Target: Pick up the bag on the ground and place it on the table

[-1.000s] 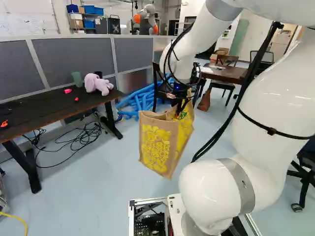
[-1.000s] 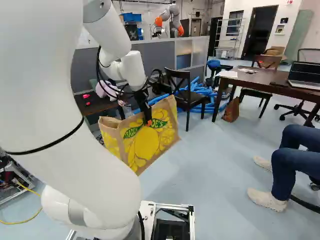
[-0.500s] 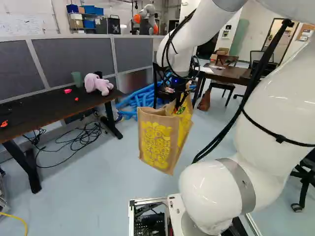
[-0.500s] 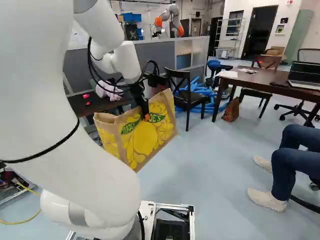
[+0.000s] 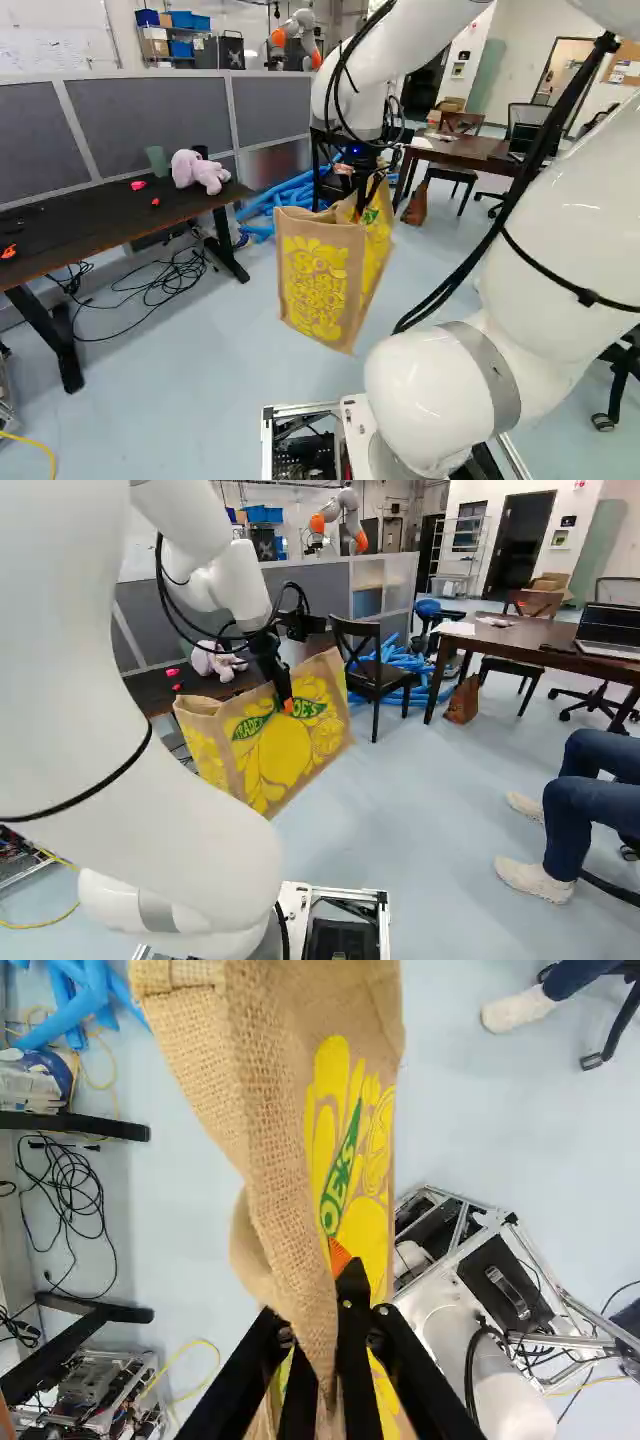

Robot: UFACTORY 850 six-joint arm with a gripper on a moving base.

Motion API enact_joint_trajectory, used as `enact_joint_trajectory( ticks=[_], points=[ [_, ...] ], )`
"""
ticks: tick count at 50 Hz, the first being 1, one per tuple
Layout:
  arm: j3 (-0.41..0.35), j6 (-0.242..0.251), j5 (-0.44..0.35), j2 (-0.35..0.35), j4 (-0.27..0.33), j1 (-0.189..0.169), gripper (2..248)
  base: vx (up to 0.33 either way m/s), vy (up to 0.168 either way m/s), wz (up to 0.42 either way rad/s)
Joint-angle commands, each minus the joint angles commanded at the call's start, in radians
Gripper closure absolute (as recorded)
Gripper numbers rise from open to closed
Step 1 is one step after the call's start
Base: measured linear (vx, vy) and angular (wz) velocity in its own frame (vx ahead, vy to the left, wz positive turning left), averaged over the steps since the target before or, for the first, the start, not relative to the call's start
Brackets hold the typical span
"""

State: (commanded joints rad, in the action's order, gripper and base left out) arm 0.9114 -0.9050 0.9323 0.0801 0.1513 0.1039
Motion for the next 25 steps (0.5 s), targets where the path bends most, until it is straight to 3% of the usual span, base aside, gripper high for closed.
enact_joint_trajectory(
  ticks=[25],
  points=[
    [0.085,0.0,0.143,0.004,0.028,0.036,228,0.0,0.0,0.0]
  ],
)
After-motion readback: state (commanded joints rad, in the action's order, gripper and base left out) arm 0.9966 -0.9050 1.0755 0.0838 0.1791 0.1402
